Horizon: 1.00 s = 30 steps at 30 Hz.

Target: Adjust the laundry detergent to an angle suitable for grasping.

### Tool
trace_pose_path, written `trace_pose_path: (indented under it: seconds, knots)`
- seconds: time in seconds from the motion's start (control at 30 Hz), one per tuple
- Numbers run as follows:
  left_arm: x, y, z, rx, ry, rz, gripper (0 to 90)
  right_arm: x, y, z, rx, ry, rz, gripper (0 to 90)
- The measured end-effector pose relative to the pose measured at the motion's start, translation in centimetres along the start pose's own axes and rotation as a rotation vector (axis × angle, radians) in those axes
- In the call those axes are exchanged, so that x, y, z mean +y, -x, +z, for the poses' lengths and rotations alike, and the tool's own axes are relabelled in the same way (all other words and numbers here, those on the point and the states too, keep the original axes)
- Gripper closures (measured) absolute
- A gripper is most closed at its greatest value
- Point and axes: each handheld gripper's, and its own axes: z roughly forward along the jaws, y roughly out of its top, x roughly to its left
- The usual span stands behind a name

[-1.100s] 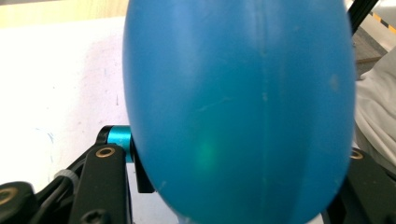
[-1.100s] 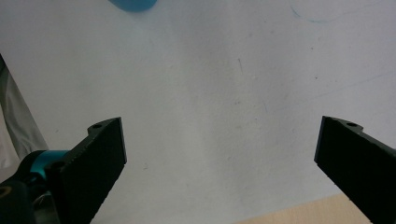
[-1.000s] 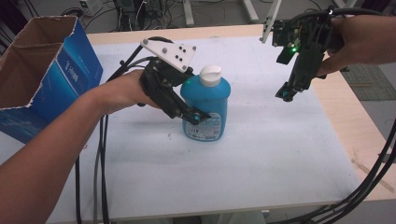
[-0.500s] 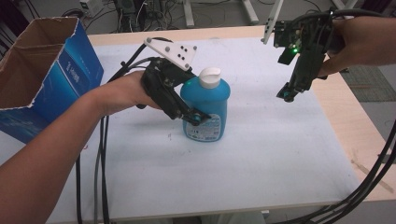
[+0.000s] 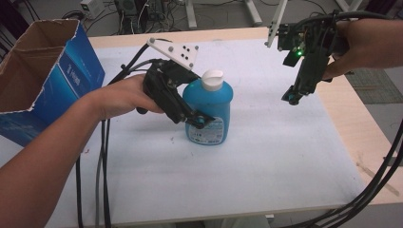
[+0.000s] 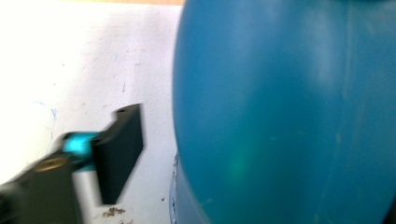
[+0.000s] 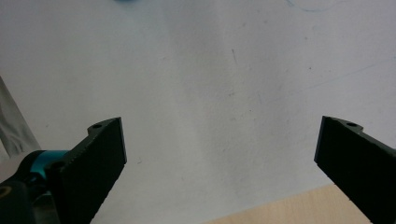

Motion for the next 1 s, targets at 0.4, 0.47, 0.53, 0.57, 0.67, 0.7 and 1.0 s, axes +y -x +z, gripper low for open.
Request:
trace_pose_path:
  seconds: [0.4, 0.47, 0.53, 0.57, 0.67, 0.7, 1.0]
  knots:
    - [0.2, 0.2, -0.5, 0.016, -0.015, 0.000, 16.9, 0.1, 0.0, 0.1, 0.000, -0.010, -0.003, 1.5]
    - [0.3, 0.3, -0.7, 0.013, -0.007, 0.002, 16.9, 0.1, -0.1, 0.1, -0.001, -0.010, 0.001, 1.5]
    - [0.5, 0.5, -0.8, 0.036, -0.006, 0.010, 12.7, 0.0, -0.1, 0.1, -0.002, -0.009, 0.002, 1.5]
    - [0.6, 0.5, -0.9, 0.031, -0.004, 0.009, 4.5, 0.0, -0.1, 0.1, -0.002, -0.008, -0.001, 1.5]
    - [0.9, 0.7, -1.5, 0.060, -0.009, 0.009, 2.5, 0.0, -0.1, 0.0, -0.001, -0.005, 0.004, 1.5]
    - [1.0, 0.8, -1.8, 0.068, -0.009, 0.006, 2.5, 0.0, -0.1, 0.0, -0.001, -0.001, 0.006, 1.5]
    - [2.9, 1.9, -6.1, 0.120, -0.036, 0.046, 2.6, -0.4, -0.2, -0.3, -0.006, 0.012, 0.003, 1.5]
